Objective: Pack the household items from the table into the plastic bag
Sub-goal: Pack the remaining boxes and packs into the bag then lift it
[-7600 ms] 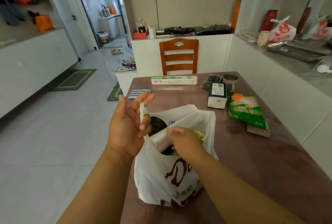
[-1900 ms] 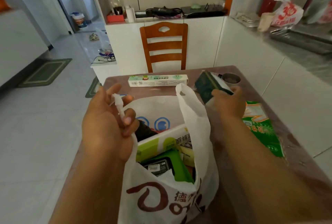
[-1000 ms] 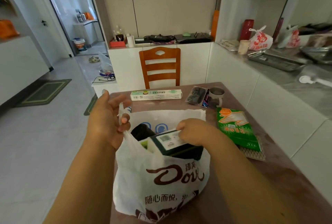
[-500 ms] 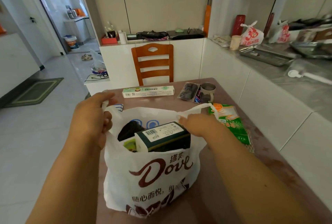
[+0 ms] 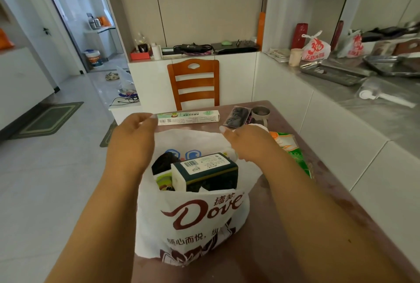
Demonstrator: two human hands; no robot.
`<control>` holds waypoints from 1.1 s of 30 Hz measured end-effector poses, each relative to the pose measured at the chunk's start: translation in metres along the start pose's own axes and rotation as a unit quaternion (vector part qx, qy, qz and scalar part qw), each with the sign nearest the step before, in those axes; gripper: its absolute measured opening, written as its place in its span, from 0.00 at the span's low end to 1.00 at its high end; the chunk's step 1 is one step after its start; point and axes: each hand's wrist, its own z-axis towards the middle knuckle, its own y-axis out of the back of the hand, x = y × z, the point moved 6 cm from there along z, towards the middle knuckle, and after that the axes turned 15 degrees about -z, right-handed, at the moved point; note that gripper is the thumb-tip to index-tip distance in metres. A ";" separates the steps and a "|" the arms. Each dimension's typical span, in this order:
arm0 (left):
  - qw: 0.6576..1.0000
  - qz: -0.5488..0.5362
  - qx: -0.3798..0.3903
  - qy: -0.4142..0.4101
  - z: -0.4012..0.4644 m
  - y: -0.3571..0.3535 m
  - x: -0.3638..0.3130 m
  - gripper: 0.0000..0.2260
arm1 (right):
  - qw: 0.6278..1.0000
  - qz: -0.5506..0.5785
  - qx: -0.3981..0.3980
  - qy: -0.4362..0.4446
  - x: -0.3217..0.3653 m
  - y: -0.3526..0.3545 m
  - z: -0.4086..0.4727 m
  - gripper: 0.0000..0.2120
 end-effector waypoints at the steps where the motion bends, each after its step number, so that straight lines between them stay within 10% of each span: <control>1: 0.998 0.044 -0.011 -0.036 -0.004 0.000 -0.004 0.13 | 1.000 0.004 -0.022 0.015 0.001 0.002 -0.004 0.23; 4: 0.989 0.036 -0.022 -0.142 -0.028 -0.010 -0.024 0.12 | 0.992 0.047 -0.107 0.043 0.001 0.013 -0.016 0.22; 9: 0.970 -0.056 0.215 -0.096 -0.097 -0.083 -0.016 0.06 | 0.931 0.252 -0.255 -0.061 -0.046 0.038 -0.039 0.20; 16: 0.930 -0.025 0.352 0.102 -0.139 -0.178 0.086 0.06 | 0.914 0.289 -0.166 -0.230 -0.156 -0.011 -0.029 0.17; 27: 0.954 -0.015 0.196 0.227 -0.097 -0.313 0.188 0.04 | 0.938 0.221 -0.015 -0.268 -0.280 -0.101 0.056 0.20; 33: 0.955 0.058 0.049 0.287 -0.055 -0.339 0.229 0.25 | 0.957 0.165 -0.042 -0.236 -0.300 -0.105 0.084 0.14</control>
